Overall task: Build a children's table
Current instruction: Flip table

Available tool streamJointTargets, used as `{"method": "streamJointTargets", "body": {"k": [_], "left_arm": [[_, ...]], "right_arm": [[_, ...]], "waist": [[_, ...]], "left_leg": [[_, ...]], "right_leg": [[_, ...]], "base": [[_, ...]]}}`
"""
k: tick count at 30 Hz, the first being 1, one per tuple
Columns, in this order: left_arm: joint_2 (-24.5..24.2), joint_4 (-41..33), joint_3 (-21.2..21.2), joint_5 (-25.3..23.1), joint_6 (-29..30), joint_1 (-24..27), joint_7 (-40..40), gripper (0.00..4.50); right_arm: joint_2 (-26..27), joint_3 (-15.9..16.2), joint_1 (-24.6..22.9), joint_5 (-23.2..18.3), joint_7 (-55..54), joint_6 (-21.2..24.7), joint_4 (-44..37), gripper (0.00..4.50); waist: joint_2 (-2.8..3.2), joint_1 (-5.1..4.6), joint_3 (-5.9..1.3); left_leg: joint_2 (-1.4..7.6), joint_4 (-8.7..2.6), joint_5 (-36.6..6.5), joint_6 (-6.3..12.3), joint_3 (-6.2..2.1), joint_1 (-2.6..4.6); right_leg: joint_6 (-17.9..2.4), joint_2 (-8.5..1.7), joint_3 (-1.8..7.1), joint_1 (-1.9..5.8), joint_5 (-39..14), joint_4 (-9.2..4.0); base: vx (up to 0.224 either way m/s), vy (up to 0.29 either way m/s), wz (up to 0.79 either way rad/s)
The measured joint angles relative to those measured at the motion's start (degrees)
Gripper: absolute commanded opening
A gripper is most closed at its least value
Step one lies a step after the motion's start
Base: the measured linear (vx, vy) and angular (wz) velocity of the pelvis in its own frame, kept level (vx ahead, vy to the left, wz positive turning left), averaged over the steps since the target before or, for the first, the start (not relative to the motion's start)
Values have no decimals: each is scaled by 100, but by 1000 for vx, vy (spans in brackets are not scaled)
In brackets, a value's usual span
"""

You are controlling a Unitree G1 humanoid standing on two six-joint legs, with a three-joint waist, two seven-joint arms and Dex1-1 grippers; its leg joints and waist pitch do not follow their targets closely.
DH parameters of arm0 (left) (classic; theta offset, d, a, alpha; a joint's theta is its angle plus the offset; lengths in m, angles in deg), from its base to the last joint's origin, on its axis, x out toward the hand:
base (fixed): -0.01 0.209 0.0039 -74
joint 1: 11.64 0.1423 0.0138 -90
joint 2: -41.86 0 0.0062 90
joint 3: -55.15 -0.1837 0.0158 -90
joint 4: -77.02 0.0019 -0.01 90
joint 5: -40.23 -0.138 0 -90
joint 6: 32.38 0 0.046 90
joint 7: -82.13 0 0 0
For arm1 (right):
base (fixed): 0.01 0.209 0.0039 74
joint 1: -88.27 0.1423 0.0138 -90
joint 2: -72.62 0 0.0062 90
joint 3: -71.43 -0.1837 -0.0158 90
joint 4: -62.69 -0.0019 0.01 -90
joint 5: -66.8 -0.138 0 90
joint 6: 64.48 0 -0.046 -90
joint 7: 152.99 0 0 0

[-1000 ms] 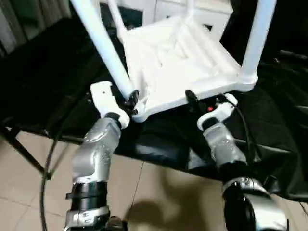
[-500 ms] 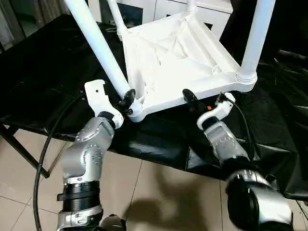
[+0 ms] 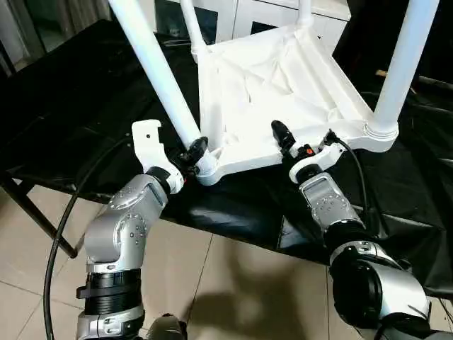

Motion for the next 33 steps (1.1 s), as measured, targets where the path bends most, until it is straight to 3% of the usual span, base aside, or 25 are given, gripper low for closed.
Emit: {"method": "streamJointTargets", "body": {"k": [10, 18, 24, 25, 26, 33], "left_arm": [[24, 0, -13, 0, -51, 27, -31, 201], [49, 89, -13, 1, -173, 29, -90, 201], [74, 184, -11, 3, -249, 17, -113, 201], [79, 188, -9, 8, -235, 17, -123, 257], [88, 193, -8, 19, -233, 18, -123, 271], [190, 220, -3, 223, -491, 115, -255, 319]], "right_arm": [[-2, -323, 74, -183, -23, -87, 139, 324], [-56, -358, 74, -185, -19, -89, 157, 250], [-79, -438, 130, -216, -11, -108, 188, 222], [-83, -446, 141, -216, -15, -134, 188, 219], [-87, -446, 148, -214, -23, -150, 188, 217], [-156, -459, 146, -198, -89, -169, 194, 212]], "waist": [[0, 2, 0], [0, 19, -1], [-2, 25, -3], [-2, 24, -3], [-3, 24, -4], [1, 37, -8]], "left_leg": [[0, 0, 10, 7, 5, -12], [0, 7, 15, 13, 5, -20], [0, 18, 20, 21, 5, -24], [0, 22, 21, 22, 5, -25], [0, 24, 21, 23, 6, -26], [0, 30, 45, 39, 9, -44]], "right_leg": [[-1, -4, -2, -14, 1, 11], [-1, -7, -9, -18, 3, 15], [0, -10, -10, -17, 16, 17], [-1, -10, -10, -17, 19, 17], [-1, -10, -9, -17, 23, 17], [1, -16, -15, -27, 50, 17]], "base": [[0, 0, 0], [0, 0, 0], [0, 0, 0], [0, 0, 0], [0, 0, 0], [0, 0, 0]]}}
